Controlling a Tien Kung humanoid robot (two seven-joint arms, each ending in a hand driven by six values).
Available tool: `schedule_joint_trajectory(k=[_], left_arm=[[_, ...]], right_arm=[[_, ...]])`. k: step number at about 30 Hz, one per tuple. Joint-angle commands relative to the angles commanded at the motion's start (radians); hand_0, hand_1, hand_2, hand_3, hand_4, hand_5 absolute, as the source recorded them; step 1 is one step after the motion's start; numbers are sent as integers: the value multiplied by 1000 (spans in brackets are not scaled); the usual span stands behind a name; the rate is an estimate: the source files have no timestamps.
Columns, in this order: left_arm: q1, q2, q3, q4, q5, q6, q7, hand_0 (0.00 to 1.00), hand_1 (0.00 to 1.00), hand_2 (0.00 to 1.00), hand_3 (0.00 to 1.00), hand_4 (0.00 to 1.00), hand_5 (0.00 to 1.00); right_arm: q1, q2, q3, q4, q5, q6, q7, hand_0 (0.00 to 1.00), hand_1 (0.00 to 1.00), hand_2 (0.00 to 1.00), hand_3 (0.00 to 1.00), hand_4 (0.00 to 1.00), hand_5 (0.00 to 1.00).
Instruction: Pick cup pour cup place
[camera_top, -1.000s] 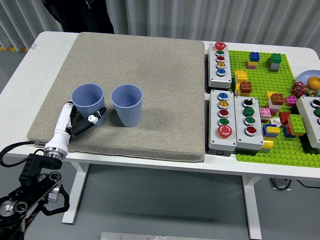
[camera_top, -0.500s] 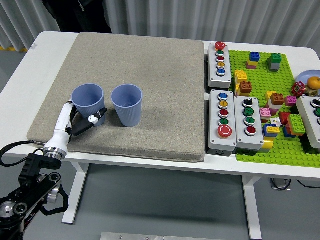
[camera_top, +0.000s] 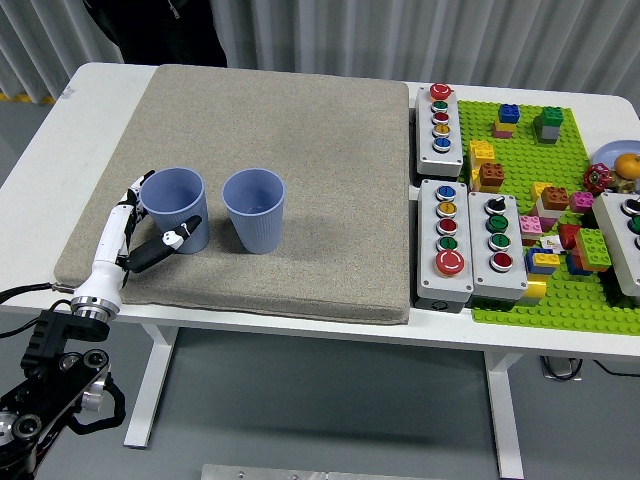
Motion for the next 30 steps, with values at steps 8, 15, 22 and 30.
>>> schedule_joint_trajectory(k=[8, 15, 22, 30], left_arm=[[26, 6, -32, -38, 20, -4, 1, 880, 909, 998, 995, 980, 489], [42, 8, -49, -68, 27, -9, 4, 892, 930, 998, 998, 984, 495], [43, 15, -74, -132, 19, 3, 3, 893, 931, 998, 998, 989, 502], [-9, 44, -145, -195, -88, 42, -6, 892, 898, 998, 998, 989, 787]], right_arm=[[0, 0, 4, 0, -4, 2, 0, 705, 633, 582, 569, 2, 61], [1, -1, 4, 0, -1, 1, 0, 705, 632, 582, 569, 2, 65], [0, -1, 5, 0, -4, 0, -1, 705, 632, 582, 569, 2, 66], [0, -2, 4, 0, -4, -3, 0, 705, 632, 582, 569, 2, 68]])
